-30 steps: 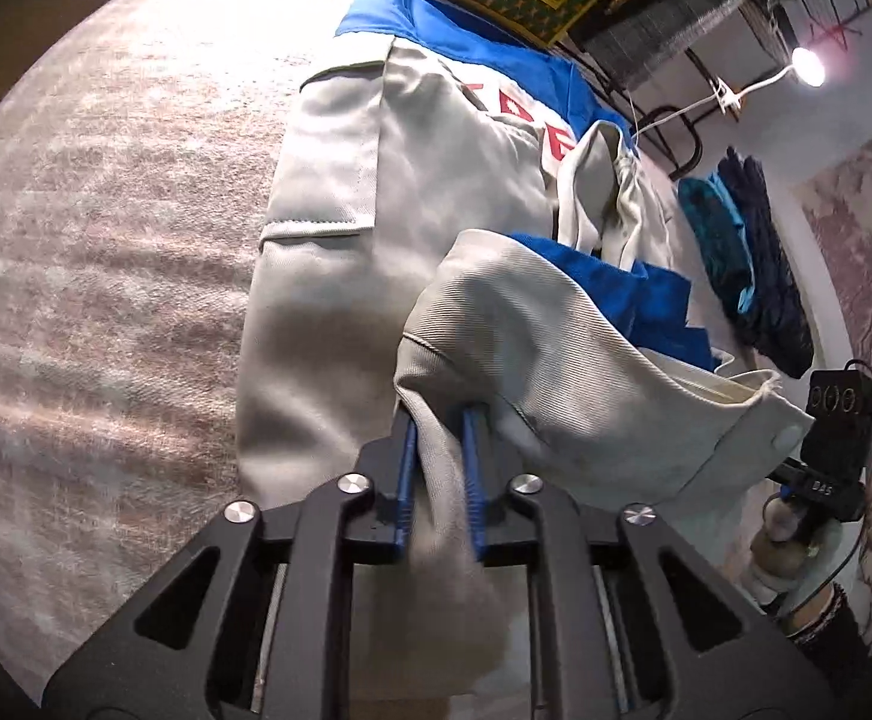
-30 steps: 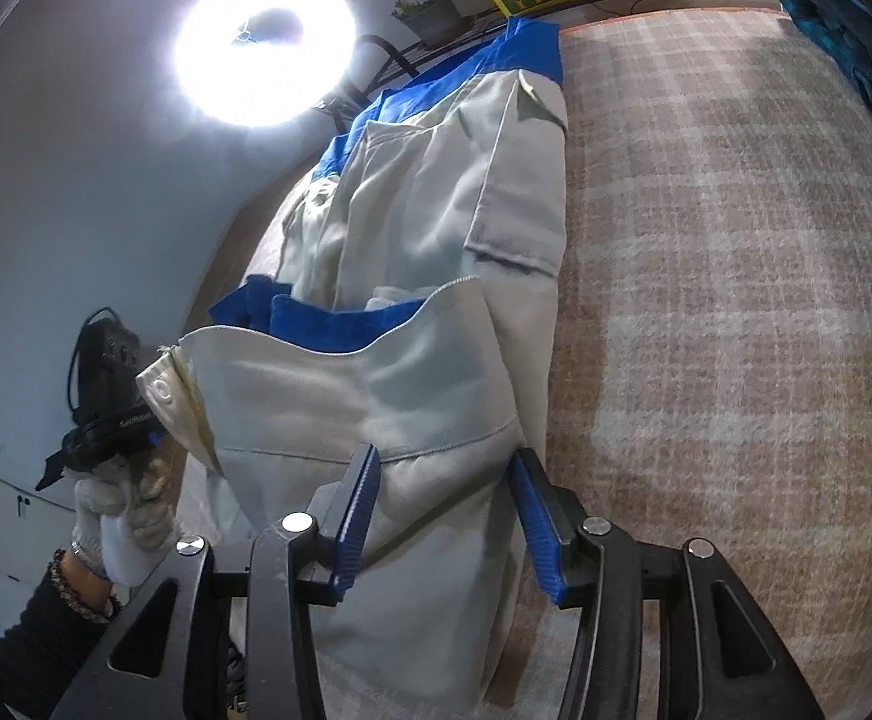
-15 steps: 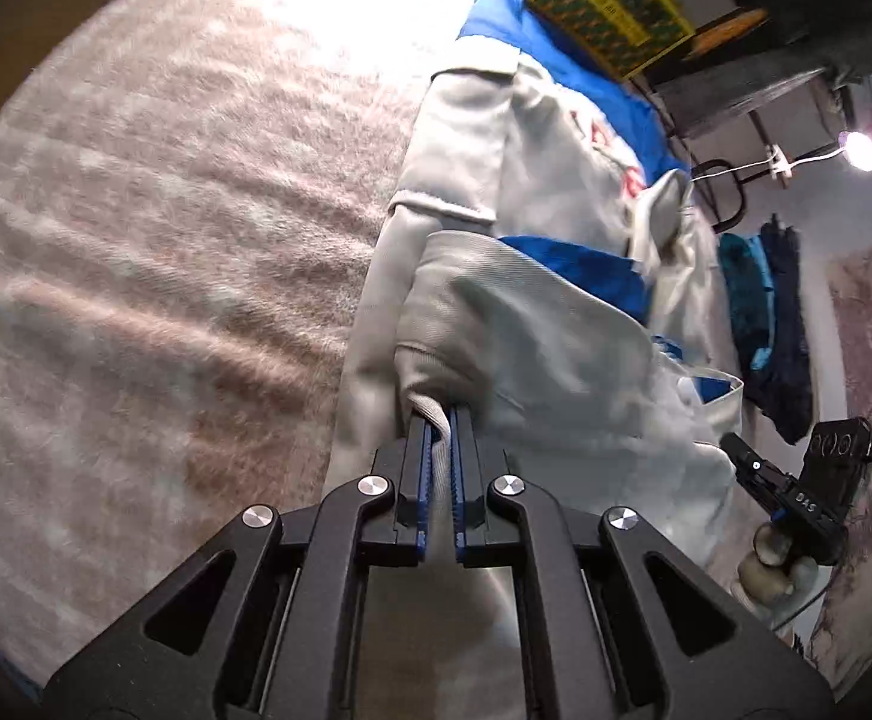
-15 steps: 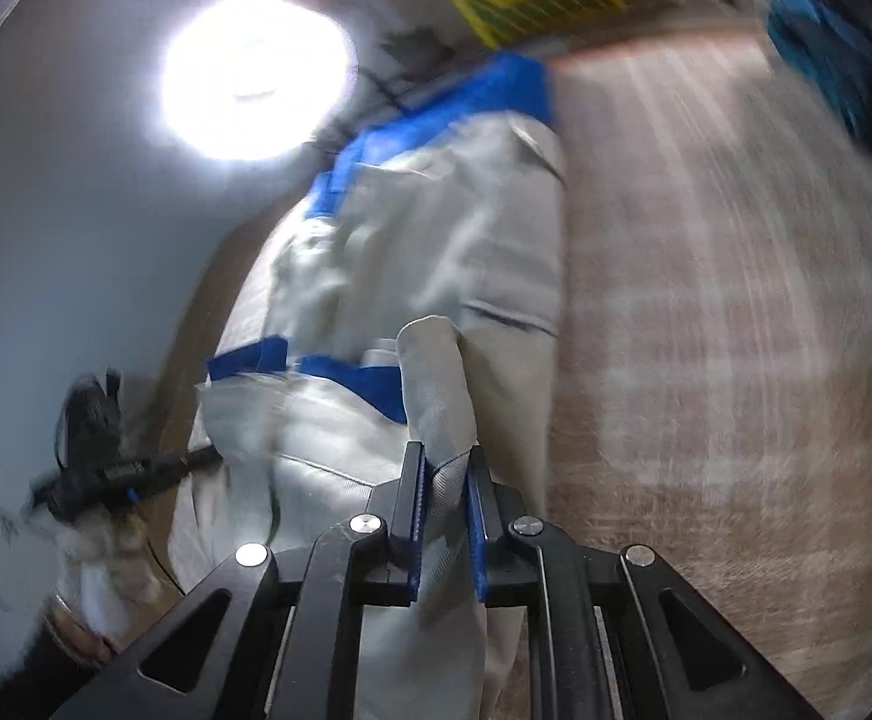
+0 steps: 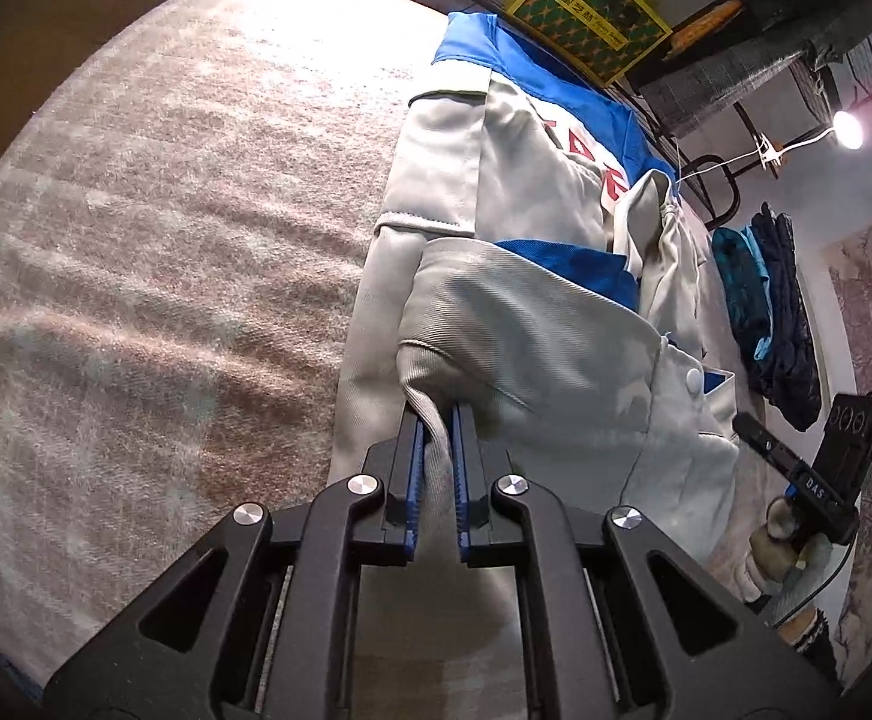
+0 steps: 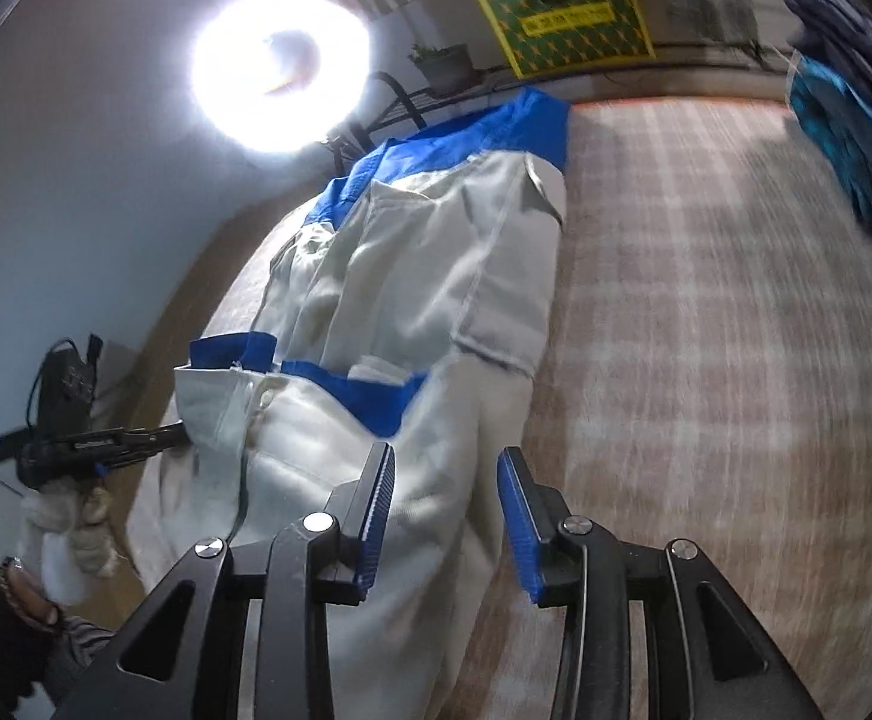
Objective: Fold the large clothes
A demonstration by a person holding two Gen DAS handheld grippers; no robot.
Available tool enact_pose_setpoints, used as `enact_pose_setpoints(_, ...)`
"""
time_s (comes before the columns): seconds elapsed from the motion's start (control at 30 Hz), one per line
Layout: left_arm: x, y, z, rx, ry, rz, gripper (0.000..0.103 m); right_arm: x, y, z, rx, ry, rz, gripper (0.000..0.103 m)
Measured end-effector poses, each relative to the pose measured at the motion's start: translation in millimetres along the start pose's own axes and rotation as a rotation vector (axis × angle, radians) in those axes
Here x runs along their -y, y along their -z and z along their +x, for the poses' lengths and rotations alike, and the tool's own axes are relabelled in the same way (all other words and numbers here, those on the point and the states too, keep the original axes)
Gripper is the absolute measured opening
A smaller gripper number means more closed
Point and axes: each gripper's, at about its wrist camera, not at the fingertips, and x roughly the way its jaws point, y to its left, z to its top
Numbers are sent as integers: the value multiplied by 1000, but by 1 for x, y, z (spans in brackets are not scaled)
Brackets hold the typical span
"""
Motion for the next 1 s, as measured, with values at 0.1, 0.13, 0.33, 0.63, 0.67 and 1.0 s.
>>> enact_pose_setpoints(0.1, 2, 1, 1, 2, -3, 7, 5, -11, -5, 7, 7, 28, -70, 35)
enact_pose_setpoints(0.13, 1, 1, 1, 2, -2, 5, 5, -15, -6, 12, -2, 49, -95, 18)
enact_pose_setpoints(0.33, -6, 0, -4, 19, 20, -20, 5, -7, -13, -11, 119, -32, 6, 5)
enact_pose_setpoints(0.63, -8, 0, -2, 29, -16, -19, 9, 12, -16, 11, 75, 123, 73, 28)
enact_pose_setpoints(0.67, -6, -1, -7, 47, -32, -6, 9, 9, -18, 5, 92, 137, 49, 28)
enact_pose_setpoints(1.0, 59, 4, -13, 102, -39, 253, 9, -64, 0, 0, 17, -6, -283, 26)
